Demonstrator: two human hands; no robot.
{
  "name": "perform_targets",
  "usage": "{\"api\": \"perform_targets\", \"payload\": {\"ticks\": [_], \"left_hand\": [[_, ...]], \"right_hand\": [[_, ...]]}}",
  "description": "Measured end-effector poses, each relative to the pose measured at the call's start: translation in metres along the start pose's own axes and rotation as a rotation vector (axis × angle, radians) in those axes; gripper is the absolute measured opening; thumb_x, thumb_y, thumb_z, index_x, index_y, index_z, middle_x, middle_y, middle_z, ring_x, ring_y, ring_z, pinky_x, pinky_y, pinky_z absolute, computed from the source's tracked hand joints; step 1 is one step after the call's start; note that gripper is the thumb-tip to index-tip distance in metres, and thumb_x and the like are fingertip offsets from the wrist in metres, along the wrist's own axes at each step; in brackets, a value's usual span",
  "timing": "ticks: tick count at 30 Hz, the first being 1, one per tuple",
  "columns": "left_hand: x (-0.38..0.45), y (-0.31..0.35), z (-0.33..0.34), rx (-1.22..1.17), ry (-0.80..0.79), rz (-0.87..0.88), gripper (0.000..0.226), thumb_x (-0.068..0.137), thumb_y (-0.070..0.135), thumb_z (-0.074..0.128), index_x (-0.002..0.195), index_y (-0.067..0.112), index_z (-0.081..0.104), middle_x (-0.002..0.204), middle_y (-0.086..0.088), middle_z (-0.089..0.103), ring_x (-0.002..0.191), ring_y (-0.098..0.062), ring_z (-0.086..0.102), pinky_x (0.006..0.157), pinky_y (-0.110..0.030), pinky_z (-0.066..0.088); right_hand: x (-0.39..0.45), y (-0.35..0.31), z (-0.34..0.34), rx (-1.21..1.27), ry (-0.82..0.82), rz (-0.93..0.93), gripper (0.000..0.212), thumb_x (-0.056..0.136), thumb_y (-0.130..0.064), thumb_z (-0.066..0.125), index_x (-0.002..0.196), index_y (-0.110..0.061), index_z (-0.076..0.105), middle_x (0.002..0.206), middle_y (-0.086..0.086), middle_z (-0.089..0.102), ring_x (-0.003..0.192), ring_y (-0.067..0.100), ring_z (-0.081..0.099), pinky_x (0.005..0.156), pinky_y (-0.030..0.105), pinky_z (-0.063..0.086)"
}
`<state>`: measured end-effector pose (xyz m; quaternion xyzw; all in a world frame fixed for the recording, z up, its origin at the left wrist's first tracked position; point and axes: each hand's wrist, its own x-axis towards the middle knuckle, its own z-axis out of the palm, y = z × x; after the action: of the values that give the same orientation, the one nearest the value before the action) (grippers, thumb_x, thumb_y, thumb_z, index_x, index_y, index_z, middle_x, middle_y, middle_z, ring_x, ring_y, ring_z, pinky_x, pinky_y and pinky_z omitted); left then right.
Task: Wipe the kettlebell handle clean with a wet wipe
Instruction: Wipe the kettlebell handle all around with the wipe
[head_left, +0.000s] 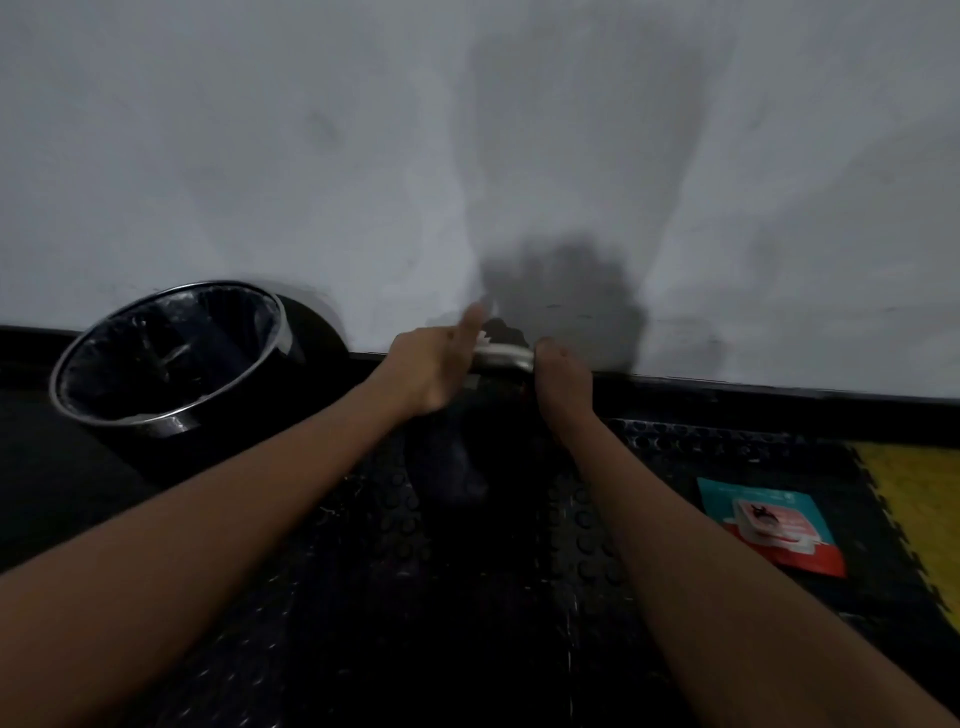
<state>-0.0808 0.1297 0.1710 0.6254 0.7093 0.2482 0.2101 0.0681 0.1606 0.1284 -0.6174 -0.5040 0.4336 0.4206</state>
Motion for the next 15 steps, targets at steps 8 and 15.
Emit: {"api": "perform_targets", "payload": {"ticks": [8,15], "left_hand": [[-0.047,-0.031,0.029,0.32,0.198,0.408,0.062,0.1,0.047,0.027,0.147,0.006,0.031,0.144,-0.012,0.038,0.137,-0.028,0.031,0.12,-0.038,0.015],[-0.039,-0.042,0.038,0.0,0.356,0.172,0.066,0.096,0.06,0.018,0.131,0.012,0.046,0.13,-0.007,0.051,0.125,-0.025,0.044,0.11,-0.041,0.032]], "right_hand": [[-0.002,-0.002,0.0,-0.051,-0.014,0.013,0.038,0.091,-0.029,0.037,0.089,0.0,0.062,0.102,0.026,0.065,0.097,0.037,0.061,0.082,0.038,0.048],[0.003,0.006,0.002,-0.024,-0.002,0.022,0.029,0.086,-0.032,0.038,0.081,-0.011,0.058,0.097,0.024,0.065,0.091,0.035,0.063,0.08,0.037,0.052]]}}
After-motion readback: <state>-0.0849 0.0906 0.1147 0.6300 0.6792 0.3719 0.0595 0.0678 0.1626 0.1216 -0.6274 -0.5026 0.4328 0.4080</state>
